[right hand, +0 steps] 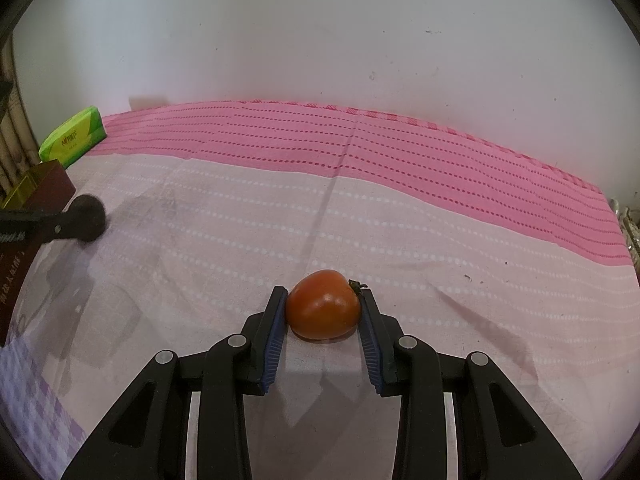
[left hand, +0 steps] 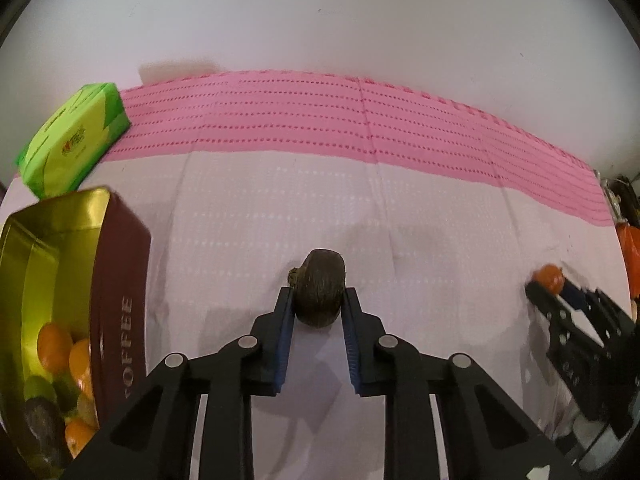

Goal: Organize fruits
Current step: 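Grasp the other dark brown fruit with the left gripper while the right holds the tomato, then carry the dark brown fruit into the gold tray and open the left gripper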

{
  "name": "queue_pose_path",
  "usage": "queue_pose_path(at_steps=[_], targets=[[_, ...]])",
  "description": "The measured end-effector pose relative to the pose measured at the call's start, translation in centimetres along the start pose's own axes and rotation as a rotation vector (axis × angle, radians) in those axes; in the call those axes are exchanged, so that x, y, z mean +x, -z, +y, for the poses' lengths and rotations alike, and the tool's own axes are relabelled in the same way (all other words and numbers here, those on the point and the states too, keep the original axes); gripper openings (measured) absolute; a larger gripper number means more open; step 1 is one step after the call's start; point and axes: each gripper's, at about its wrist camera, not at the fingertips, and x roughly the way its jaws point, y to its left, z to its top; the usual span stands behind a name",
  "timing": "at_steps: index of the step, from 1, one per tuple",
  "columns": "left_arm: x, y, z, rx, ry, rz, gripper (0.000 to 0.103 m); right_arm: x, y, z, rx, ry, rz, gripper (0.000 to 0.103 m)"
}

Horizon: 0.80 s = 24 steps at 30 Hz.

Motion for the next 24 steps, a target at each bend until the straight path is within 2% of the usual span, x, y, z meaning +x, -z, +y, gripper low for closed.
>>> queue_pose_path(at_steps=[7,16,24], targets=[[-1.4,2.9,0.7,0.004,0.02,0.023,0.021,0.1,0.0,0.1,-0.007,0.007,0.0,0.036],[-4.5,5.8,1.1,0.006,0.088,0.035,0.019,0.1,0.0,0.1,-0.009,0.008,0.0,0.036],[-5.1,7.2,0.8,0.029,0.065,0.043,0.019,0.2,0.0,0.2,-0.014,0.014,0.0,0.036]])
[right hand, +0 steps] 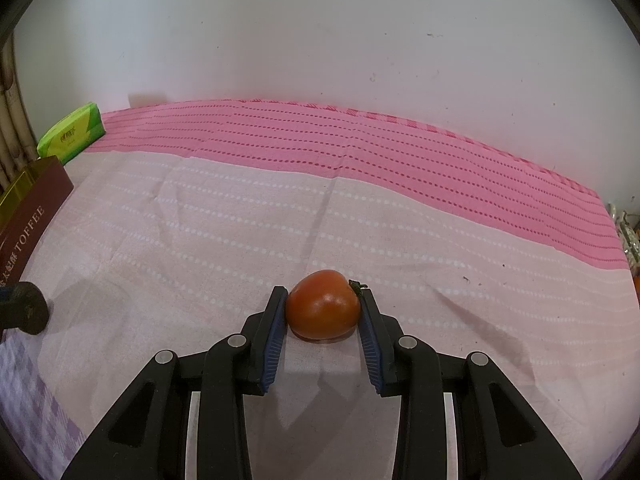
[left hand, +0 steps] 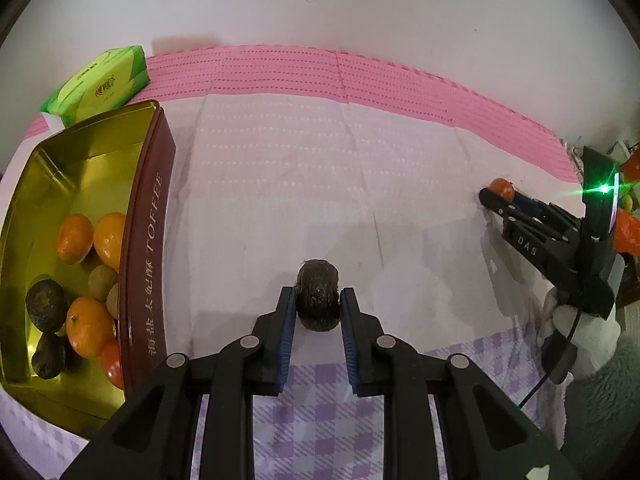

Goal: Organize fruits
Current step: 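Carry the dark brown fruit into the gold tray and open the left gripper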

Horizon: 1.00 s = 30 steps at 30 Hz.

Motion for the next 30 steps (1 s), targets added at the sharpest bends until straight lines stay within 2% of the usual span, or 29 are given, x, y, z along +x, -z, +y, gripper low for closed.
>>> queue_pose_path(at_steps=[4,17,30], targets=[[0.6,-0.1,-0.4,0.01,-0.038,0.009,0.021,0.0,0.0,0.0,-0.001,0.002,0.0,0.036],[0.8,0.1,-0.4,0.012,-0.028,0.01,0.022,0.0,0.0,0.0,0.002,-0.001,0.001,0.036],[-3.8,-1.1,0.5,-0.006,-0.019,-0.068,0.022,0.0,0.0,0.0,0.005,-0.002,0.002,0.036]])
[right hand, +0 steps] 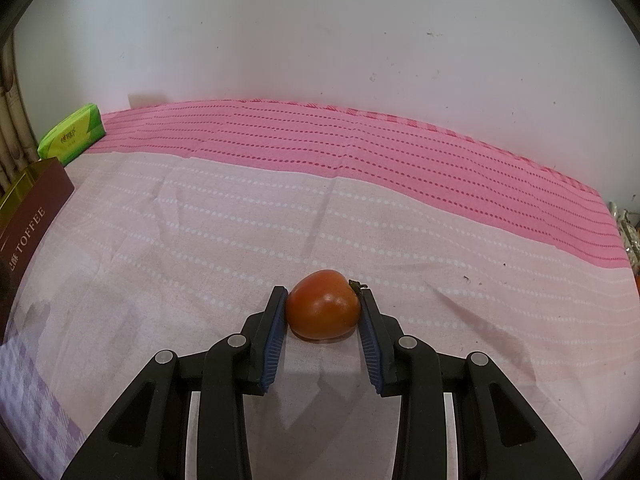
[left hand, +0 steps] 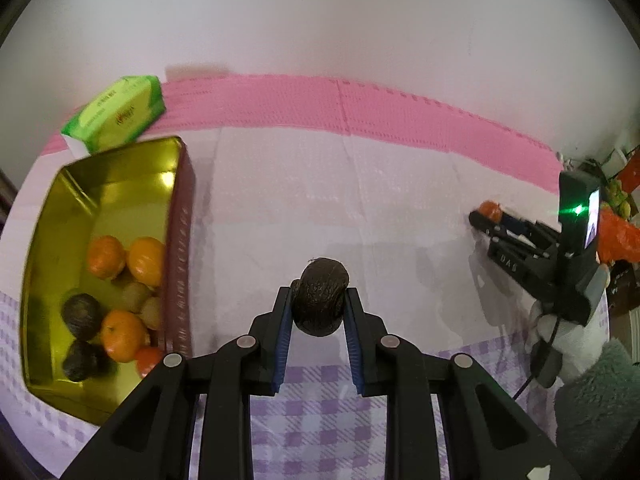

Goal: Organize fruits
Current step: 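Carry the dark brown fruit into the gold tray and open the left gripper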

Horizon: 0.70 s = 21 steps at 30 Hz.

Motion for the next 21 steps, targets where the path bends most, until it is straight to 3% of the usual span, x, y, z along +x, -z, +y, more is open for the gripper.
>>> queue_pose_path(at_steps=[10,21], targets=[[-3.3,-0.4,3.9,-0.053,-0.053,-0.039,0.022,0.0,0.0,0.0,0.002,-0.001,0.0,0.036],[-4.6,0.7,10.5,-0.144,-0.148,-0.028,0.022,0.0,0.0,0.0,0.001,0.002,0.0,0.036]])
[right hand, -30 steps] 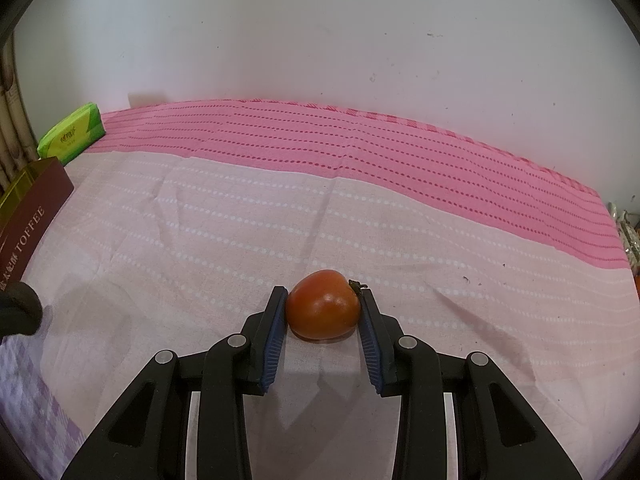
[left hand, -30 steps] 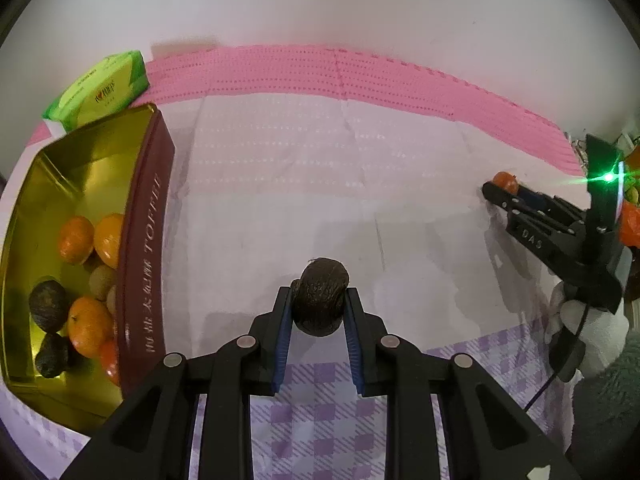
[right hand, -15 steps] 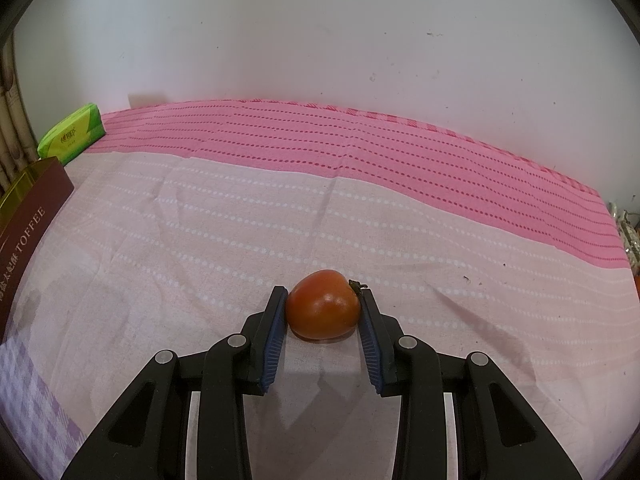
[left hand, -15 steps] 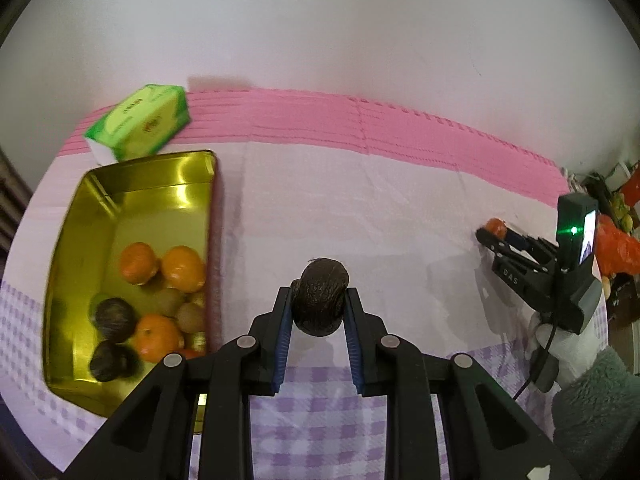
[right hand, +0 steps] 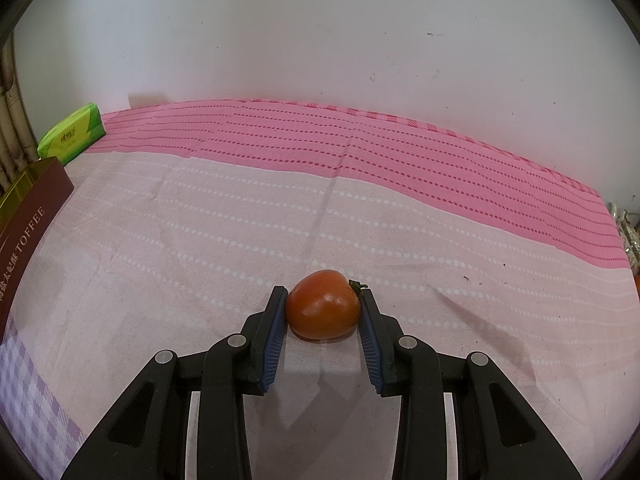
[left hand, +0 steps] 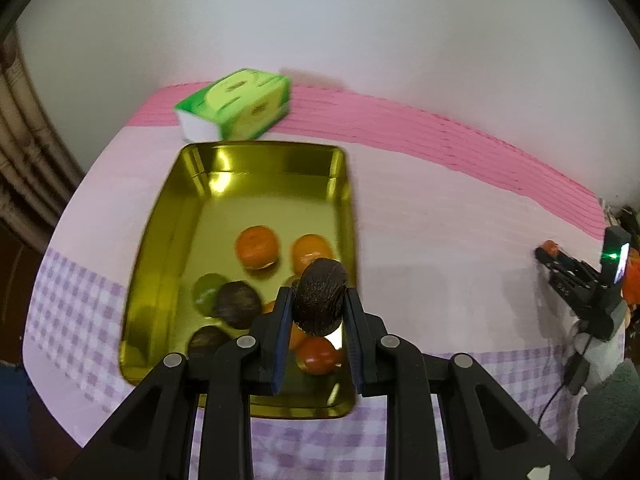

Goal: Organize fruits
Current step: 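Carry the dark brown fruit into the gold tray and open the left gripper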

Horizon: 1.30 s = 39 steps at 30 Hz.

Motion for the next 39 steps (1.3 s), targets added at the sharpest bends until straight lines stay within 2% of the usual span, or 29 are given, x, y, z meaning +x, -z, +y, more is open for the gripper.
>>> queue_pose_path(at_steps=[15,36,39], targets=[[1.6,3.2,2.7,0.001,-0.041,0.086,0.022,0.1,0.1,-0.1,0.015,-0.017,0.002,0.037],[3.0,3.5,3.0,0.023,-0.081,0.103,0.027,0.2,-0.1,-0.1,0.026,-0.015,0.006,0.036],[3.0,3.5,3.0,0.019,-0.092,0.101,0.031,0.2,-0.2,-0.1,0.026,-0.012,0.013,0.036]])
